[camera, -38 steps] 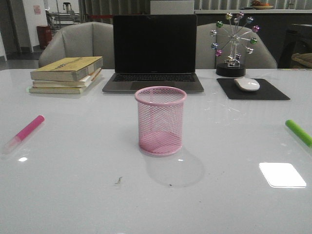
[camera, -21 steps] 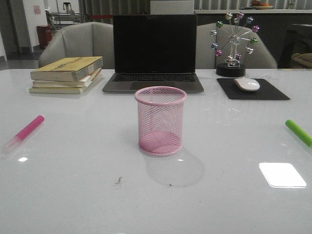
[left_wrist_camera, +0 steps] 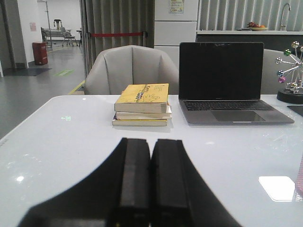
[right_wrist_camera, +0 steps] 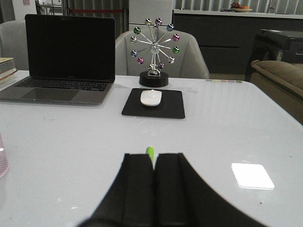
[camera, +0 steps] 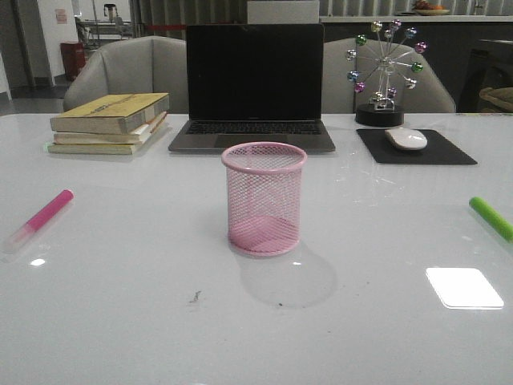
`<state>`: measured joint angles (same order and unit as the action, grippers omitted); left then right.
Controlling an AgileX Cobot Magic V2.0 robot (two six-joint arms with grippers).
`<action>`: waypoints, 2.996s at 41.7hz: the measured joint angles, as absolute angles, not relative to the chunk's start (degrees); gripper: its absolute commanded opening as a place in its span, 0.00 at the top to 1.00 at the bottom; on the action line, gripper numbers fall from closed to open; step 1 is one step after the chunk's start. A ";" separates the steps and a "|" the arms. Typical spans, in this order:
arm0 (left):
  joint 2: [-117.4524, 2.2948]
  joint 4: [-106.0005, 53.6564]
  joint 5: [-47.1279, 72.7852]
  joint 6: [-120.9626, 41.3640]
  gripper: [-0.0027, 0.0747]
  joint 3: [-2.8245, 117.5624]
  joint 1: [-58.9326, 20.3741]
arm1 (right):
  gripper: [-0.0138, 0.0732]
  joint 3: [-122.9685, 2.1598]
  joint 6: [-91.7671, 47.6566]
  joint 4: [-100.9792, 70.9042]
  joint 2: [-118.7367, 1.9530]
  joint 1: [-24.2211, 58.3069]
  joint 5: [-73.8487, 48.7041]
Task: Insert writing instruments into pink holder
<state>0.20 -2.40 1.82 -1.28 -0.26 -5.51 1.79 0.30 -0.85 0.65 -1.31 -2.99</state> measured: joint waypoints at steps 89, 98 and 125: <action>-30.97 -2.17 37.57 -1.28 0.31 38.69 -5.51 | 0.24 -41.94 1.84 -2.06 -46.20 -1.31 -43.07; -33.71 -2.29 36.78 -1.50 0.31 38.69 -7.18 | 0.24 -43.83 2.53 -2.06 -61.13 -1.56 -38.72; -38.57 -2.04 34.08 -1.85 0.31 38.69 -27.54 | 0.24 -74.74 0.00 -3.04 -106.20 -3.06 -42.22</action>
